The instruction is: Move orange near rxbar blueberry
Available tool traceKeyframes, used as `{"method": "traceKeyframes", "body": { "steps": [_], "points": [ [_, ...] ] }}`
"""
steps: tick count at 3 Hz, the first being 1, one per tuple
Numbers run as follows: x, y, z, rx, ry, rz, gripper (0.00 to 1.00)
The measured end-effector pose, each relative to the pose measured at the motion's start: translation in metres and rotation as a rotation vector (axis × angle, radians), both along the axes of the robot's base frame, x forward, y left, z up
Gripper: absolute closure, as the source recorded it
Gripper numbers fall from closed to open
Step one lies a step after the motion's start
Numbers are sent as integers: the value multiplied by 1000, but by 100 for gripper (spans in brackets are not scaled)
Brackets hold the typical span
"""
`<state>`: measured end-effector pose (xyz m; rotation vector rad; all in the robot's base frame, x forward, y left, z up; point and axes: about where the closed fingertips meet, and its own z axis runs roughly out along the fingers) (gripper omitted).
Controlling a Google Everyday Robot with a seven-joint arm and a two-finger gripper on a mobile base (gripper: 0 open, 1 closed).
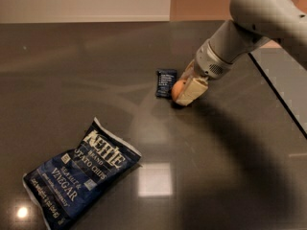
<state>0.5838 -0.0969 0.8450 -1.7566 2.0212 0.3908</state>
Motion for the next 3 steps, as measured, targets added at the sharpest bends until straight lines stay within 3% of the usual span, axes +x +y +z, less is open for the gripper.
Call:
{"method": "traceKeyframes", "body": {
  "steps": [1,2,3],
  "points": [
    [0,0,0,0,0,0,6],
    [0,1,-1,0,2,2,0],
    [0,1,-1,0,2,2,0]
  ]
}}
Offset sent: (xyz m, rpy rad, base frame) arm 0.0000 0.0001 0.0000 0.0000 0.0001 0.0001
